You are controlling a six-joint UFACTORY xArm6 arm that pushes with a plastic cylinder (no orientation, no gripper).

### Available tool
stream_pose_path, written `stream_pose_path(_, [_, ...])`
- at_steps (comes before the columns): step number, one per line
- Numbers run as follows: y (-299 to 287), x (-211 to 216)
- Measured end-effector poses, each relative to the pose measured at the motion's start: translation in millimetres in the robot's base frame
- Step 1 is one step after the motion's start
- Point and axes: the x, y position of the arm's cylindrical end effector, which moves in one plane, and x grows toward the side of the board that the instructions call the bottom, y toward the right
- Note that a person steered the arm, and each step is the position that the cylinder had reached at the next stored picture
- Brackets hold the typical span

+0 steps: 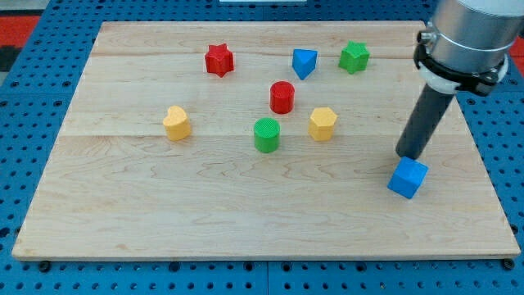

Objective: Push the yellow hexagon to the bottom center of the board

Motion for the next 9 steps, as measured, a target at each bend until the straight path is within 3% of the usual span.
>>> stream_pose_path(1, [-29.2,1.2])
stream_pose_path(4, [-24.3,41.7])
stream_pose_path(7, [-31.1,-70.8])
stream_pose_path(9, [-110.3,-68.5])
